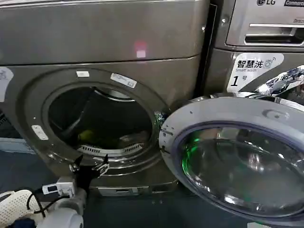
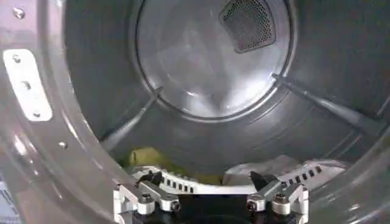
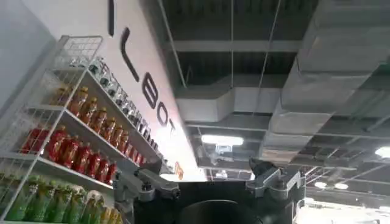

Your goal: Grasp the clothes from the dryer.

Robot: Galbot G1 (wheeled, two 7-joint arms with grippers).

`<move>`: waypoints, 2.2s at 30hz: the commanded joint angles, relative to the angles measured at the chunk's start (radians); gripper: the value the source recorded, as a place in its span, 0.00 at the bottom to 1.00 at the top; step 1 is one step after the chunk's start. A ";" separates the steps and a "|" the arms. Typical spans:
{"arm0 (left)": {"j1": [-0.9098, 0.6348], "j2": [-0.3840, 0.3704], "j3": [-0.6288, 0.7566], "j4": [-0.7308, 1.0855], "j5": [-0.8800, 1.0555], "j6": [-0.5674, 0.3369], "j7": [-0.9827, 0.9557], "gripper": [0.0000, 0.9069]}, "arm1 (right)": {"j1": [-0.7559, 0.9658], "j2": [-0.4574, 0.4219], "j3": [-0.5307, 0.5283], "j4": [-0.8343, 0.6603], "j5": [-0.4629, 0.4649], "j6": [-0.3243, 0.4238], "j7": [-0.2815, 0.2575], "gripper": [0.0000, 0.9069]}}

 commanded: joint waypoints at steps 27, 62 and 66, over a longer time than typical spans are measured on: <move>-0.001 0.002 0.001 0.010 0.002 0.049 0.003 1.00 | 0.000 0.004 0.000 0.002 -0.002 0.000 -0.004 1.00; -0.321 0.088 -0.029 0.262 1.085 -0.313 0.949 1.00 | 0.012 0.049 -0.046 0.030 -0.021 0.022 -0.049 1.00; -0.360 0.093 -0.051 0.273 1.160 -0.476 1.115 1.00 | 0.006 0.056 -0.044 0.031 -0.021 0.026 -0.049 1.00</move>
